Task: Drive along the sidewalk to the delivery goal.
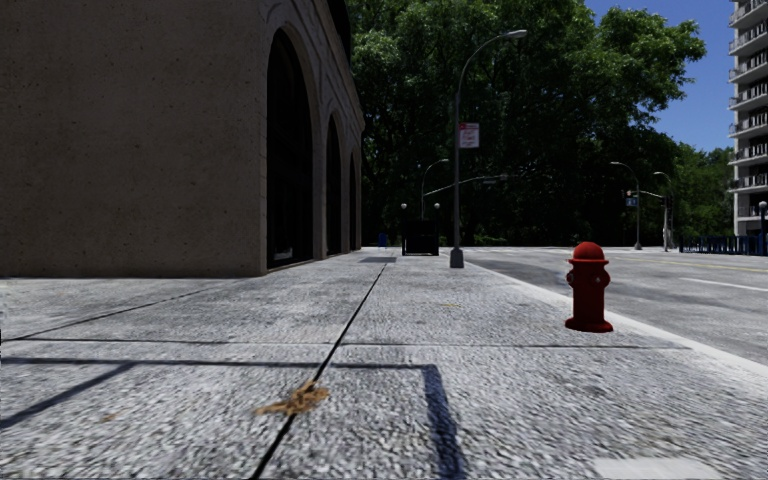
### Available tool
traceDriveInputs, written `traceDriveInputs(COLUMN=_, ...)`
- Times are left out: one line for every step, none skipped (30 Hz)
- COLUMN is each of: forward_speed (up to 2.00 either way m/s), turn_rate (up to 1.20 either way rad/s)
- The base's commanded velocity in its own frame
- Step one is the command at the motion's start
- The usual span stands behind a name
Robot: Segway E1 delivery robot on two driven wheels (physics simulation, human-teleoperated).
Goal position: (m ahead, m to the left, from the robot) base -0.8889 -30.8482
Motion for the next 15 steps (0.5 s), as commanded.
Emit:
traceDriveInputs(forward_speed=2.00, turn_rate=0.00)
traceDriveInputs(forward_speed=2.00, turn_rate=0.00)
traceDriveInputs(forward_speed=2.00, turn_rate=0.00)
traceDriveInputs(forward_speed=2.00, turn_rate=0.00)
traceDriveInputs(forward_speed=2.00, turn_rate=0.00)
traceDriveInputs(forward_speed=2.00, turn_rate=0.00)
traceDriveInputs(forward_speed=2.00, turn_rate=0.00)
traceDriveInputs(forward_speed=2.00, turn_rate=0.00)
traceDriveInputs(forward_speed=2.00, turn_rate=0.00)
traceDriveInputs(forward_speed=2.00, turn_rate=0.00)
traceDriveInputs(forward_speed=2.00, turn_rate=0.00)
traceDriveInputs(forward_speed=2.00, turn_rate=0.00)
traceDriveInputs(forward_speed=2.00, turn_rate=0.00)
traceDriveInputs(forward_speed=2.00, turn_rate=0.00)
traceDriveInputs(forward_speed=2.00, turn_rate=0.00)
